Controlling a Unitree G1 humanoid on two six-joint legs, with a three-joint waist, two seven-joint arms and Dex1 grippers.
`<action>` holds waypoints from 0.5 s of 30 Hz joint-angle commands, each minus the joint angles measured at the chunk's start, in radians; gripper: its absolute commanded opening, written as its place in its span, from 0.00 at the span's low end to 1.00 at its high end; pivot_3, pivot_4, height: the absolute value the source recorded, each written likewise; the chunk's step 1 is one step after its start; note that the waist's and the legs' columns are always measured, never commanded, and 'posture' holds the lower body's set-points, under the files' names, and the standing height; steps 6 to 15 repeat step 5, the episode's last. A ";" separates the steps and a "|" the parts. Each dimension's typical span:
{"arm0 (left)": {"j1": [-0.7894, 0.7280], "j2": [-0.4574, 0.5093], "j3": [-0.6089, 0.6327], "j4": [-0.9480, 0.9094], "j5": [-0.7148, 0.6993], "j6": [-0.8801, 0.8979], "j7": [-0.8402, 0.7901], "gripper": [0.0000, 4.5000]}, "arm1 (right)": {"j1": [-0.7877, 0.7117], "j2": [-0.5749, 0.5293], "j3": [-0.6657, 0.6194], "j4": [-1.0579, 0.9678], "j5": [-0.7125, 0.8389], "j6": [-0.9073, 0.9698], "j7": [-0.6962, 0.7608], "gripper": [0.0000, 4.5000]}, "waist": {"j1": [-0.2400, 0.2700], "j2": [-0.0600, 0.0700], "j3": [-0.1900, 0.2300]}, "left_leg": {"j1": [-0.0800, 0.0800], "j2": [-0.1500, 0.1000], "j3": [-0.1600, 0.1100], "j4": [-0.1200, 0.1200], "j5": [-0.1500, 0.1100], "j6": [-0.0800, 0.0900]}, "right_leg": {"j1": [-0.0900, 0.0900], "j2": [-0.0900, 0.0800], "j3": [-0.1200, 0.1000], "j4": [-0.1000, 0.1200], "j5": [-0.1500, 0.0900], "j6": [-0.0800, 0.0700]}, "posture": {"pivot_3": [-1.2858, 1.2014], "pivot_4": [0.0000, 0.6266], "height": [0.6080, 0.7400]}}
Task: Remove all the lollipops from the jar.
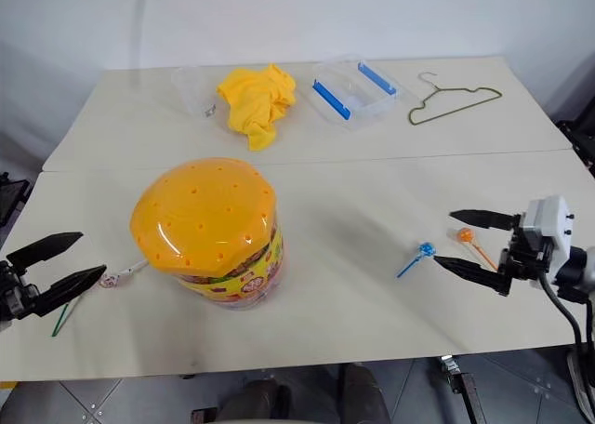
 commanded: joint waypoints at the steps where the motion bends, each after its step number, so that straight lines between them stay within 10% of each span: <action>1: -0.010 -0.045 -0.006 -0.045 0.040 -0.058 0.080 1.00 | -0.044 0.096 0.090 -0.067 -0.042 -0.082 -0.054 0.99 | 0.001 -0.001 0.000 | 0.000 0.000 0.000 0.000 0.000 0.000 | 0.000 0.000 0.000 0.000 0.000 0.000 | 0.52 0.24 1.00; 15: 0.004 -0.107 -0.036 -0.112 0.092 -0.087 0.172 1.00 | -0.079 0.208 0.174 -0.027 -0.164 -0.227 -0.117 0.99 | 0.002 -0.001 0.000 | 0.000 -0.001 0.000 0.000 0.000 0.000 | 0.000 -0.001 0.000 0.001 0.000 0.000 | 0.52 0.24 1.00</action>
